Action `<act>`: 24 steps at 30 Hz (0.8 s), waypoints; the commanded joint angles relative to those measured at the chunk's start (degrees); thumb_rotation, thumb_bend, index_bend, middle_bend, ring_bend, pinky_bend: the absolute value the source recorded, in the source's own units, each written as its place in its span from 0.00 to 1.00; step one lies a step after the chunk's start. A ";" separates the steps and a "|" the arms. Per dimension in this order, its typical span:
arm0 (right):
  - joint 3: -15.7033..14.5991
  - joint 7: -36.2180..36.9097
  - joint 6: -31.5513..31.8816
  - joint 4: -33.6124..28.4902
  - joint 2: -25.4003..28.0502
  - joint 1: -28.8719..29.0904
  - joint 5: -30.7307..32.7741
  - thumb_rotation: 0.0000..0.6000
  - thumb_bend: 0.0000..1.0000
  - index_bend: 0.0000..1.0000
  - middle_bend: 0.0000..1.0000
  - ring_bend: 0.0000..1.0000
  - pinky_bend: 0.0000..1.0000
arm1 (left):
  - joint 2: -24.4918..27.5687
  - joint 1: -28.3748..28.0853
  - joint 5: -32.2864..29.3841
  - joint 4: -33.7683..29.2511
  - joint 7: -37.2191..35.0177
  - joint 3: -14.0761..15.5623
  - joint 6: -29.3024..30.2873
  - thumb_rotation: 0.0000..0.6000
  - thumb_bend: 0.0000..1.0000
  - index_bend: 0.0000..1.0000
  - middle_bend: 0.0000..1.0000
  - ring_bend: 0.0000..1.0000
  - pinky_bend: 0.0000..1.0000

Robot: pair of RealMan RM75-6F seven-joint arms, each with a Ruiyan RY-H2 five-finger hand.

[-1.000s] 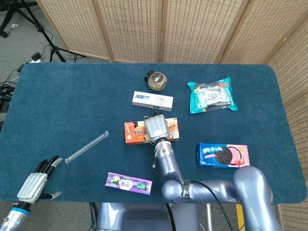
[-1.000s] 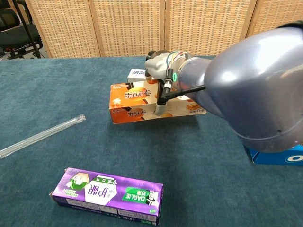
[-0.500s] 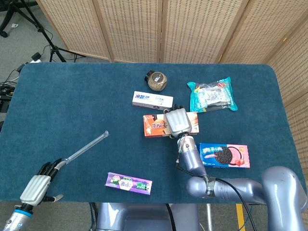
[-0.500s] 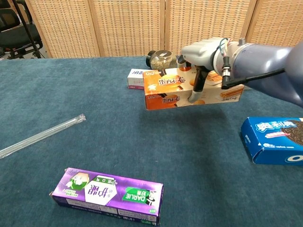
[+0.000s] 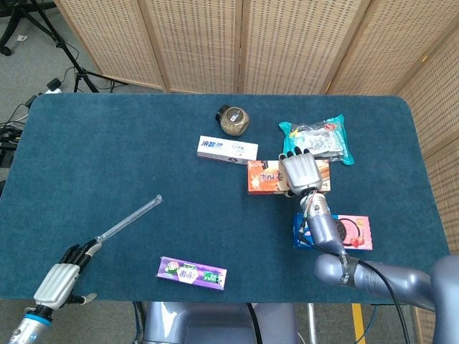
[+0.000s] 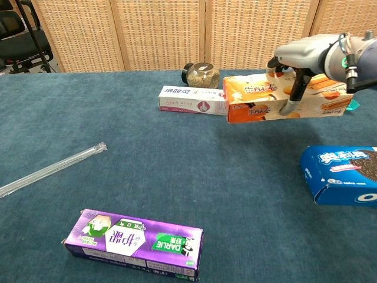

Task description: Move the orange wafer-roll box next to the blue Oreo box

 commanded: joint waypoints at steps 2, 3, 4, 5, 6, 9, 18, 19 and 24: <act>-1.34 2.04 -1.59 0.56 1.81 -1.49 -0.76 1.00 0.19 0.45 0.29 0.20 0.27 | -0.04 0.02 -0.03 0.01 0.09 0.04 -0.04 1.00 0.13 0.00 0.00 0.10 0.00; -1.60 2.55 -1.90 0.75 2.15 -1.82 -0.81 1.00 0.19 0.45 0.29 0.20 0.27 | -0.03 0.03 -0.04 0.02 0.08 0.04 -0.01 1.00 0.13 0.00 0.00 0.10 0.00; -1.93 3.11 -2.33 1.02 2.52 -2.24 -0.70 1.00 0.19 0.45 0.29 0.20 0.27 | -0.04 0.05 -0.05 0.04 0.11 0.02 0.02 1.00 0.13 0.00 0.00 0.10 0.00; -2.30 3.79 -2.87 1.31 2.97 -2.69 -0.66 1.00 0.19 0.45 0.29 0.20 0.27 | -0.06 0.05 0.01 0.03 0.18 0.04 0.05 1.00 0.13 0.00 0.00 0.10 0.00; -2.55 4.28 -3.18 1.52 3.29 -3.02 -0.66 1.00 0.19 0.45 0.29 0.20 0.27 | -0.08 0.06 0.06 0.02 0.22 0.06 0.09 1.00 0.13 0.00 0.00 0.10 0.00; -3.07 5.35 -3.46 1.98 3.92 -3.92 -0.60 1.00 0.19 0.45 0.29 0.20 0.27 | -0.18 0.03 0.18 0.07 0.34 0.16 0.00 1.00 0.13 0.00 0.00 0.10 0.00; -4.91 10.70 -7.56 3.56 6.48 -6.35 -4.17 1.00 0.19 0.45 0.29 0.20 0.27 | -0.36 0.09 0.22 0.03 0.76 0.39 -0.21 1.00 0.13 0.00 0.00 0.10 0.00; -4.99 11.60 -8.41 3.63 7.08 -6.61 -4.56 1.00 0.19 0.45 0.29 0.20 0.27 | -0.38 0.10 0.17 0.02 0.80 0.36 -0.22 1.00 0.13 0.00 0.00 0.10 0.00; -5.31 15.67 -12.01 3.37 9.79 -7.69 -6.52 1.00 0.19 0.45 0.29 0.20 0.27 | -0.60 0.07 0.13 0.02 1.30 0.47 -0.56 1.00 0.13 0.00 0.00 0.10 0.01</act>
